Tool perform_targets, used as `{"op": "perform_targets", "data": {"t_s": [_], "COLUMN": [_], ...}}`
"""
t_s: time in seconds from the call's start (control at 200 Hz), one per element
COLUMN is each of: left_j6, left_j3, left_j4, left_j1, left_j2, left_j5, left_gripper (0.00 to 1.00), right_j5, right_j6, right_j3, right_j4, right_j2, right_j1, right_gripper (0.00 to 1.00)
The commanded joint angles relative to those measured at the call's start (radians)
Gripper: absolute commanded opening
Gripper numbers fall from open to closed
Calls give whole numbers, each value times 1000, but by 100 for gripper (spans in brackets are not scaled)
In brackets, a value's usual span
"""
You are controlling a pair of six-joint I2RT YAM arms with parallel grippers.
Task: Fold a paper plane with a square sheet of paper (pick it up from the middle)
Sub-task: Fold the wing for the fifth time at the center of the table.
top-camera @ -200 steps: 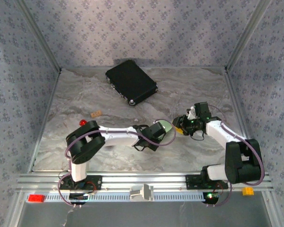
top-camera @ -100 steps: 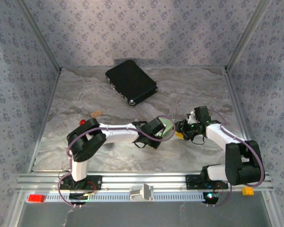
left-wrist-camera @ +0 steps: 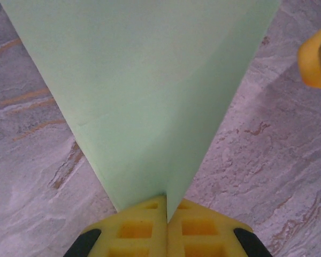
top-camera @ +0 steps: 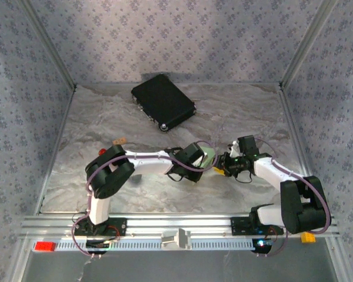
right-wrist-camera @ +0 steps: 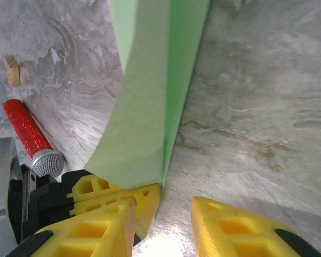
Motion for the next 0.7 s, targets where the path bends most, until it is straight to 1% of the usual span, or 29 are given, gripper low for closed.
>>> {"op": "perform_targets", "data": {"t_s": [0.0, 0.07, 0.13, 0.2, 0.215, 0.25, 0.345, 0.44, 0.525, 0.64, 0.695], "left_j6": [-9, -5, -2, -2, 0, 0, 1, 6, 14, 26, 33], "left_j3": [-4, -3, -1, 2, 2, 3, 3, 0, -4, 1, 2], "left_j4": [-3, -5, -5, -6, -6, -8, -9, -12, -14, -24, -32], "left_j1": [5, 6, 7, 6, 7, 6, 5, 5, 5, 0, -3], "left_j2": [32, 29, 24, 24, 24, 26, 24, 15, 8, 3, 2], "left_j5": [52, 51, 44, 36, 35, 34, 26, 10, -4, -23, -31], "left_gripper": [6, 7, 7, 7, 7, 7, 7, 8, 8, 8, 8], "right_j5": [-17, -8, 8, 35, 41, 52, 79, 98, 116, 88, 104], "right_j6": [10, 15, 26, 54, 62, 85, 140, 157, 160, 172, 166], "right_j3": [-6, -5, -6, -2, -2, 0, 6, 41, 86, 106, 123], "right_j4": [49, 57, 61, 63, 64, 70, 83, 54, -13, 19, 1], "right_j2": [-14, -15, -29, -51, -56, -64, -73, -41, 13, 62, 68], "right_j1": [20, 27, 27, 23, 20, 14, -5, -13, -21, -32, -28], "right_gripper": [32, 32, 34, 40, 43, 47, 53, 53, 53, 52, 52]}}
